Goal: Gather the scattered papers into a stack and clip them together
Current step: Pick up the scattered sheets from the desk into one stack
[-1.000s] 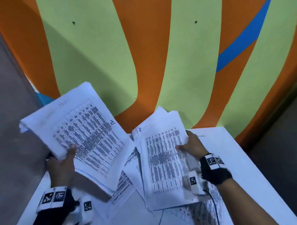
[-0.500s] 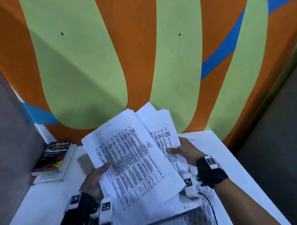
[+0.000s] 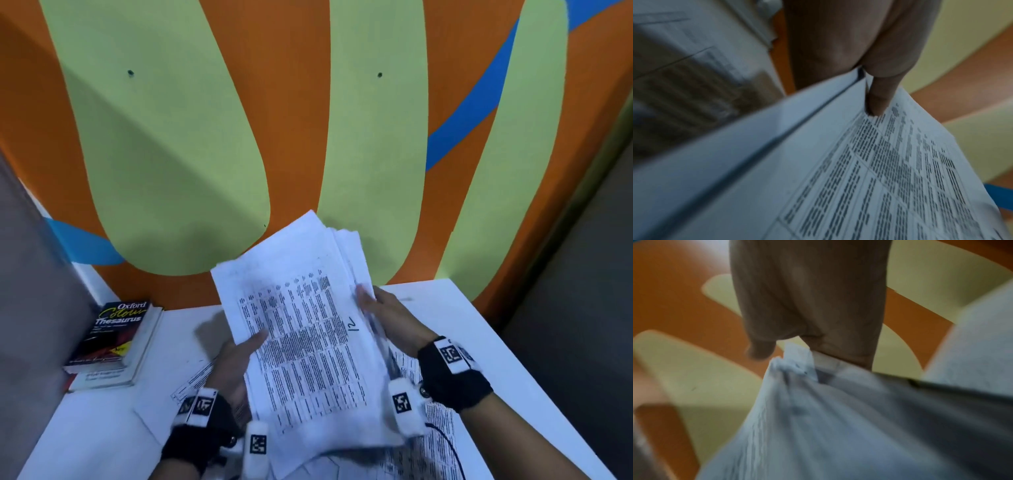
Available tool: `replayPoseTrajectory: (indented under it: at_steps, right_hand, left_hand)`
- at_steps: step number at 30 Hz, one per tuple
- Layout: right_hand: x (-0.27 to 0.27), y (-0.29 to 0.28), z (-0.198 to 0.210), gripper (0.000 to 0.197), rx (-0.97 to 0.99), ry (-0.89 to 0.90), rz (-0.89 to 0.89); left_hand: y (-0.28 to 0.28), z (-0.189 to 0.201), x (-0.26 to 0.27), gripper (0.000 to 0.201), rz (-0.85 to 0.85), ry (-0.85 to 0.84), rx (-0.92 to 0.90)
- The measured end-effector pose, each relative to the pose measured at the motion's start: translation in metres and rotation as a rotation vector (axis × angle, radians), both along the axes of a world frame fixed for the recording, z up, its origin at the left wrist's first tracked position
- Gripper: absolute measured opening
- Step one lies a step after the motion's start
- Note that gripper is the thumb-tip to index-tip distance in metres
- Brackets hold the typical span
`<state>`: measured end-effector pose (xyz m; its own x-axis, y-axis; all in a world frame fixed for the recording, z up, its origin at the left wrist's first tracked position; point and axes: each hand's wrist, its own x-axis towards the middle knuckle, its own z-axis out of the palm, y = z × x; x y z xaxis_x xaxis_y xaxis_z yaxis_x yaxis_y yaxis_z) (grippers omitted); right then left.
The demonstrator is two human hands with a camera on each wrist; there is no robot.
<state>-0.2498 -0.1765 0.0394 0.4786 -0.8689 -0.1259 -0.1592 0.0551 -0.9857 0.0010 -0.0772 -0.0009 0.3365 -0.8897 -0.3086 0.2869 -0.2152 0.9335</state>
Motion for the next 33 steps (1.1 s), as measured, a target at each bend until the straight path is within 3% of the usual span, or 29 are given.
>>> replayPoseTrajectory:
  at_steps: [3,4,7,9,11,13,15,20,25,28,29,31,33]
  right_hand:
    - [0.006,-0.003,0.018,0.058,-0.318,0.117,-0.076]
    - [0.007,-0.003,0.024,0.054,-0.371,0.073,-0.146]
    - [0.003,-0.001,0.04,0.038,-0.428,-0.11,-0.268]
    - [-0.002,0.003,0.042,0.039,-0.427,-0.176,-0.275]
    - [-0.002,0.007,0.033,0.048,-0.393,-0.152,-0.246]
    - [-0.002,0.011,0.014,0.059,-0.306,-0.131,-0.217]
    - [-0.003,0.014,-0.004,0.064,-0.245,-0.118,-0.213]
    - [0.004,0.021,-0.012,0.042,-0.329,-0.099,-0.25]
    - [0.007,0.028,-0.005,0.056,-0.434,-0.135,-0.241]
    - [0.013,0.03,0.006,0.043,-0.585,-0.099,-0.26]
    - [0.016,0.031,0.013,0.047,-0.61,-0.149,-0.28]
    - [0.018,0.034,0.03,0.076,-0.667,-0.231,-0.314]
    - [0.016,0.029,0.044,0.1,-0.835,-0.096,-0.339]
  left_hand:
    - [-0.001,0.039,-0.017,0.015,0.073,-0.271,-0.174]
    - [-0.002,0.051,-0.022,0.013,0.13,-0.345,-0.239]
    - [-0.005,0.081,-0.022,0.034,0.201,-0.425,-0.528]
    - [-0.01,0.077,-0.011,0.078,0.137,-0.435,-0.63]
    - [-0.016,0.063,-0.003,0.103,0.101,-0.535,-0.516]
    - [-0.014,0.045,-0.003,0.109,0.058,-0.545,-0.35]
    - [-0.011,0.03,-0.005,0.103,0.065,-0.459,-0.328]
    - [-0.007,0.034,-0.012,0.059,0.118,-0.411,-0.416]
    - [-0.001,0.053,-0.017,0.071,0.131,-0.523,-0.51]
    - [-0.002,0.068,-0.021,0.039,0.16,-0.492,-0.525]
    - [-0.002,0.074,-0.022,0.036,0.162,-0.469,-0.55]
    - [-0.001,0.083,-0.022,0.044,0.143,-0.437,-0.59]
    - [0.001,0.083,-0.023,0.053,0.123,-0.434,-0.601]
